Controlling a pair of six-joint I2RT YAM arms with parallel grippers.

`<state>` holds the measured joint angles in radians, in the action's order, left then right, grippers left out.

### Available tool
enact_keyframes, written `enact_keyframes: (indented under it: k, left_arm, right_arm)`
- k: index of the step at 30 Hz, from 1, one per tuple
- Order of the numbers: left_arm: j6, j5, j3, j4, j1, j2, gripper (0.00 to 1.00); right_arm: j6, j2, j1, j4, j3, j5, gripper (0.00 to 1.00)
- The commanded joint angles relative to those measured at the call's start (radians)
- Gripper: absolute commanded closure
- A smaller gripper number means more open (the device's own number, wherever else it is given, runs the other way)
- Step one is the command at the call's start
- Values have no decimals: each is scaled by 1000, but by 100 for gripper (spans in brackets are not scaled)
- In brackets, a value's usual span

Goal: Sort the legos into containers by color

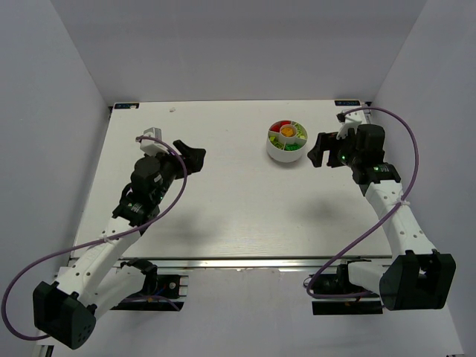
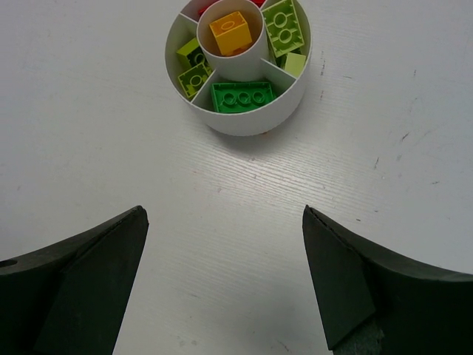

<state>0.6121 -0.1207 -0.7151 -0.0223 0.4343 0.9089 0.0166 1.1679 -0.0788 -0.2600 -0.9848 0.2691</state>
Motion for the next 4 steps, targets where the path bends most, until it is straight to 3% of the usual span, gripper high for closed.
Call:
enact_keyframes:
  k: [1, 4]
  left_arm:
    - [-12, -8, 3, -8, 1, -10, 2]
    - [-14, -8, 0, -4, 0, -12, 2]
  right_arm:
    - [-9, -8, 4, 41, 12, 21, 11]
    - [-100, -27, 4, 56, 35, 89, 11]
